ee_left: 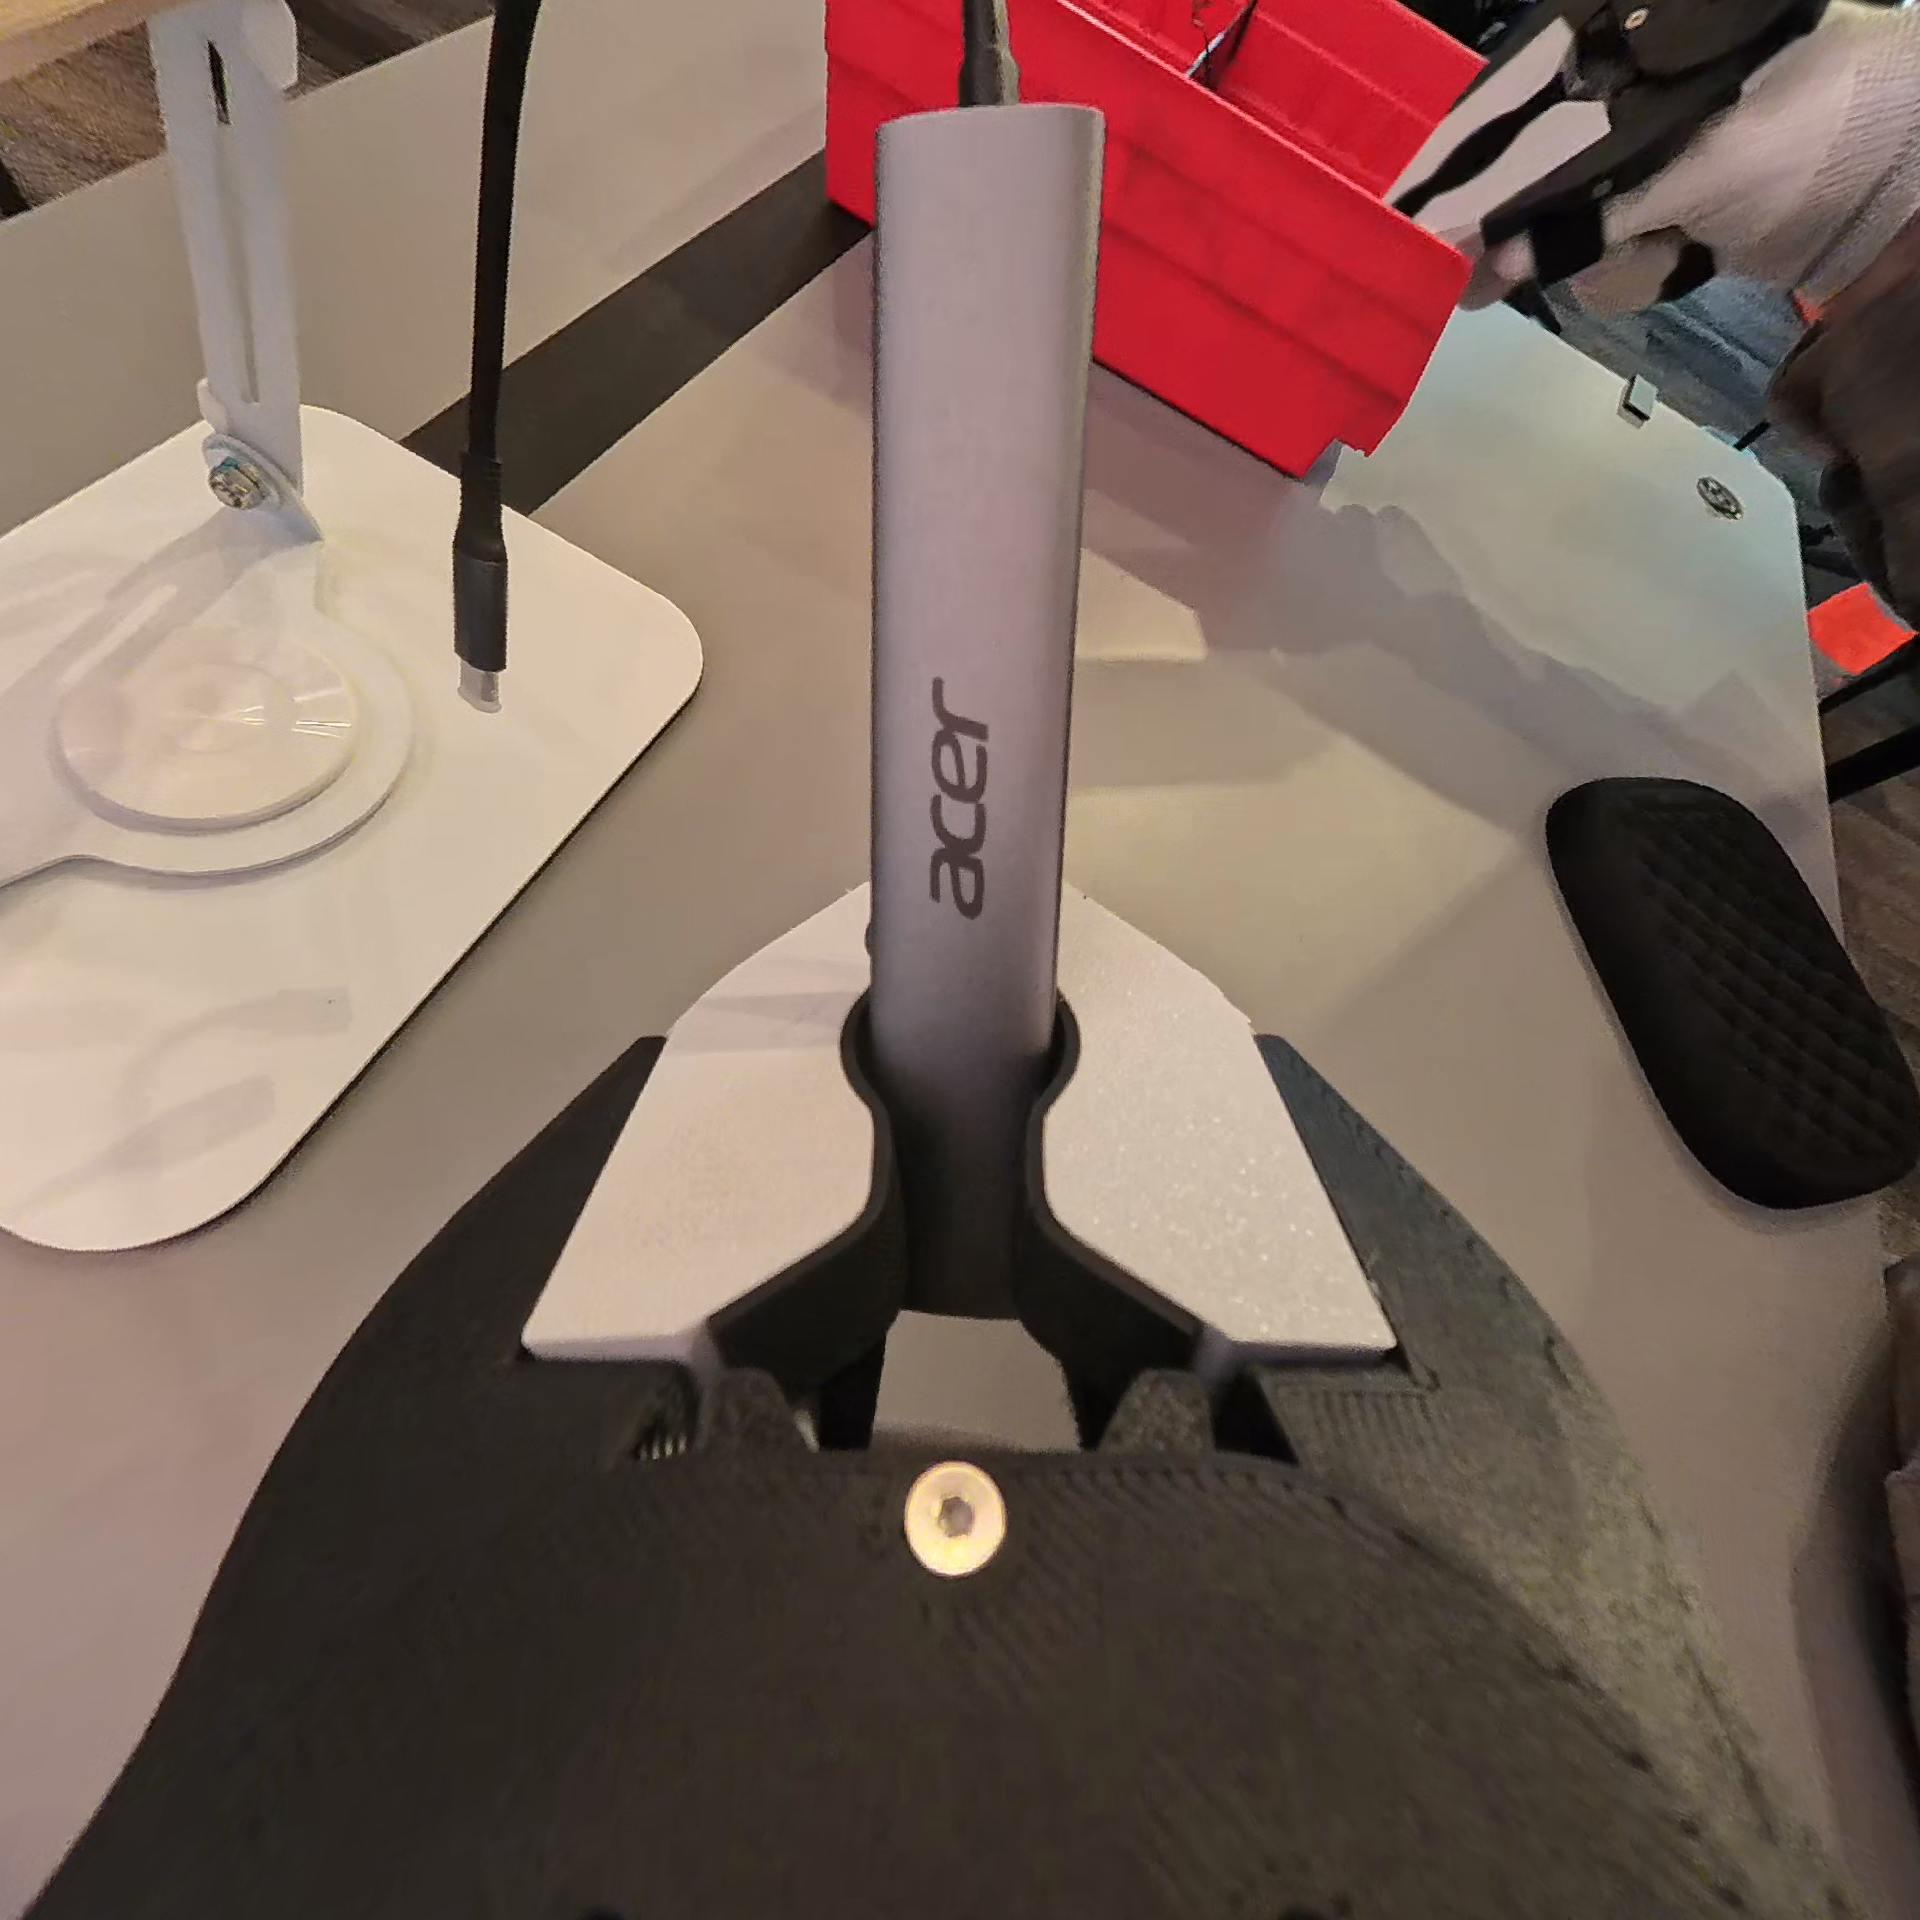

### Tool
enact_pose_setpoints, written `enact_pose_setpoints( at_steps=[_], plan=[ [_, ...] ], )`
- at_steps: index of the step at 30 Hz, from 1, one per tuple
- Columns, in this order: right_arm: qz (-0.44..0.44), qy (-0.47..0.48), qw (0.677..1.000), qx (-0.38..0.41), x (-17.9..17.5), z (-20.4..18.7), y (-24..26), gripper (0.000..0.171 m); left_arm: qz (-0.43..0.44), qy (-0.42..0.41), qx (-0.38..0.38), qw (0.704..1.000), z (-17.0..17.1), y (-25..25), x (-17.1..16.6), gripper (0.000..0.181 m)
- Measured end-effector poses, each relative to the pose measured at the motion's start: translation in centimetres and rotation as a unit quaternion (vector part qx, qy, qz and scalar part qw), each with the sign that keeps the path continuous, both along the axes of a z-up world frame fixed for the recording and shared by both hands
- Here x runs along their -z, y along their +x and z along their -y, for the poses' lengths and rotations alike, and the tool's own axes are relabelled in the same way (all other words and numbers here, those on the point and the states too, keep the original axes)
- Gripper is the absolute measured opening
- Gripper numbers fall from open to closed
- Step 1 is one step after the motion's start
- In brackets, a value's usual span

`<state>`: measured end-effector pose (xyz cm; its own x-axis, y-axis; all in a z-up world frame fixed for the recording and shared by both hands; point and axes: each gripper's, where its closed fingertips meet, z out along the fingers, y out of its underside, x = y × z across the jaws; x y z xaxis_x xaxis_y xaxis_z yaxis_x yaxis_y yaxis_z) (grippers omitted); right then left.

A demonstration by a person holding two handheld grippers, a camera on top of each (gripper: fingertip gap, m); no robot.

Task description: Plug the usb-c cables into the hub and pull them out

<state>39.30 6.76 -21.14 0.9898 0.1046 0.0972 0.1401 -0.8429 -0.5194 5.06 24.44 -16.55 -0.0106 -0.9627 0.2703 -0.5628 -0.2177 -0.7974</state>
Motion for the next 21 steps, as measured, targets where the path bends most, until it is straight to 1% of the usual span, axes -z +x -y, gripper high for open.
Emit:
enact_pose_setpoints(
  at_steps=[3,4,7,10,11,12,13,14,15,18,19,20,21],
  plan=[
    [0.000,0.047,0.998,0.040,-1.2,-1.9,1.4,0.000,0.000,-0.001,0.000,1.000,0.0,0.1,0.1,0.021],
    [-0.008,0.043,0.998,0.040,-1.1,-2.1,1.3,0.000,-0.001,-0.002,0.001,1.000,0.1,0.1,0.1,0.021],
    [-0.020,-0.032,0.999,0.013,1.5,-1.7,0.2,0.000,-0.003,-0.002,0.003,1.000,0.2,0.2,0.2,0.021],
    [0.003,-0.109,0.994,-0.002,3.2,-0.6,0.2,0.001,-0.004,-0.002,0.004,1.000,0.2,0.3,0.3,0.021],
    [-0.002,-0.122,0.992,-0.011,3.4,-0.3,-0.1,0.007,-0.005,-0.002,0.004,1.000,0.3,0.2,0.3,0.021],
    [0.001,-0.124,0.992,-0.012,3.1,-0.2,-0.1,0.020,-0.006,0.000,0.004,1.000,0.2,0.2,0.4,0.021],
    [0.012,-0.110,0.994,-0.007,2.4,-0.3,0.3,0.036,-0.008,0.001,0.005,1.000,0.2,0.2,0.4,0.021],
    [0.019,-0.096,0.995,-0.009,1.5,-0.3,0.3,0.046,-0.009,0.002,0.006,1.000,0.2,0.1,0.4,0.021],
    [0.024,-0.080,0.996,-0.013,0.3,-0.2,0.2,0.051,-0.009,0.001,0.007,1.000,0.2,0.1,0.3,0.021],
    [0.107,-0.029,0.994,-0.009,-4.4,0.2,0.9,0.055,-0.012,0.001,0.012,1.000,0.3,-0.2,0.2,0.021],
    [0.154,-0.007,0.988,-0.009,-6.5,0.0,1.0,0.055,-0.013,0.002,0.014,1.000,0.4,-0.2,0.2,0.021],
    [0.199,0.034,0.979,-0.027,-9.0,-0.8,0.2,0.051,-0.016,0.004,0.017,1.000,0.5,-0.3,0.1,0.021],
    [0.209,0.067,0.974,-0.055,-11.0,-1.7,-1.9,0.049,-0.019,0.008,0.020,1.000,0.6,-0.3,0.1,0.021]
  ],
)
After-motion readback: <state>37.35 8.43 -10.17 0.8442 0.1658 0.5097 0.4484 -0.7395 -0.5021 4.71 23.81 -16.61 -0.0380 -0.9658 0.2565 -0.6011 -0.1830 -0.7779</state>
